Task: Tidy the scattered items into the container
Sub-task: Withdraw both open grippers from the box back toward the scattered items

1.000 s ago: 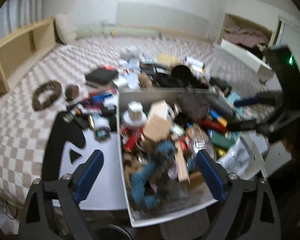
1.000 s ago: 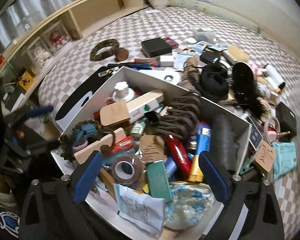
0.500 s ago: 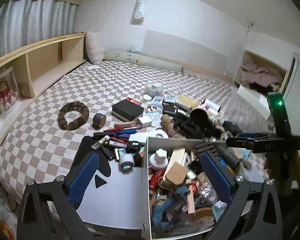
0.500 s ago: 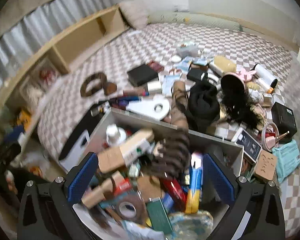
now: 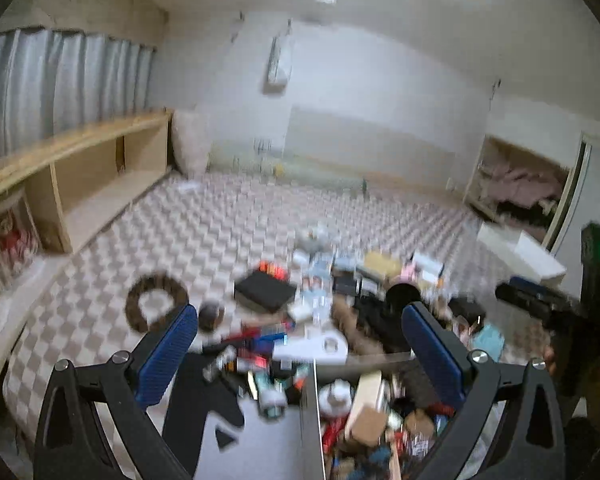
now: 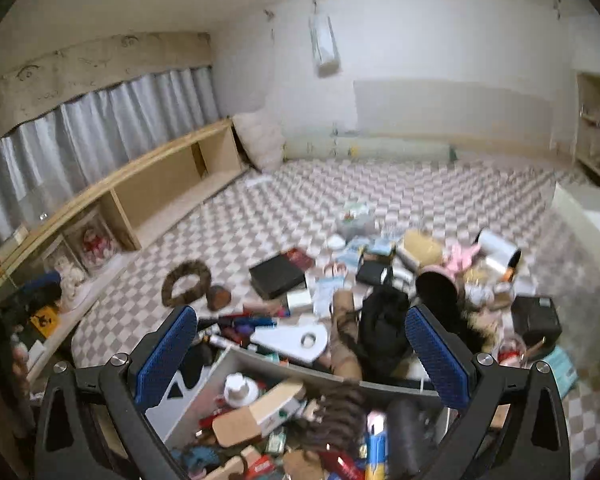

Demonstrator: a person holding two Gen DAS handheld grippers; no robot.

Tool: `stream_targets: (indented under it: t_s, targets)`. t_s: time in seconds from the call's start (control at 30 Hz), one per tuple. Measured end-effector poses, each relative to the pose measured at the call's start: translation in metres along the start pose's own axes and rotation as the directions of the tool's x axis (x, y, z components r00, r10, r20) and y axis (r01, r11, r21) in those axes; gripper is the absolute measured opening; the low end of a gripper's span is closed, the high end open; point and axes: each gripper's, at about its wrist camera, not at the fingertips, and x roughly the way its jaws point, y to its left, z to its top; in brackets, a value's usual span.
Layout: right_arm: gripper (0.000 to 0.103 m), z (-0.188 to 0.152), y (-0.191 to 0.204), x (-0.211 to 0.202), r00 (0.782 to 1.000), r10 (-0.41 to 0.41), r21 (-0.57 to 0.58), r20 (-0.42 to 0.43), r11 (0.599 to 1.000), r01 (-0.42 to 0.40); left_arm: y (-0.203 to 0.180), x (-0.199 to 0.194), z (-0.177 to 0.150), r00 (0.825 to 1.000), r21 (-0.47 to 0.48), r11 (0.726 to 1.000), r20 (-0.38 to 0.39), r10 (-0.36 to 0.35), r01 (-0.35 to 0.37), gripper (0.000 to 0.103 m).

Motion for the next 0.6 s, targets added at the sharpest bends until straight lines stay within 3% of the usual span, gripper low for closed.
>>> stream_targets:
  t_s: [0.17, 0.3, 0.6]
  targets:
    - [0.103, 0.013, -0.018, 0.000, 0.998, -0.009, 0.063, 0.057, 0.998, 0.005, 0.008, 0.006, 0.028, 0.999, 0.021, 1.000, 0.034, -0.012, 0.011, 0.103]
    - [0.103, 0.027, -0.031, 0.005, 0.992, -0.091, 0.063, 0.086, 0.994, 0.086, 0.014, 0.021, 0.049, 0.998, 0.052, 0.999, 0.055, -0.008, 0.005, 0.103]
    - [0.103, 0.071, -0.064, 0.015, 0.984, -0.165, 0.106, 0.074, 0.982, 0.157, 0.017, 0.076, 0.083, 0.999, 0.058, 0.998, 0.022, 0.039, -0.040, 0.103]
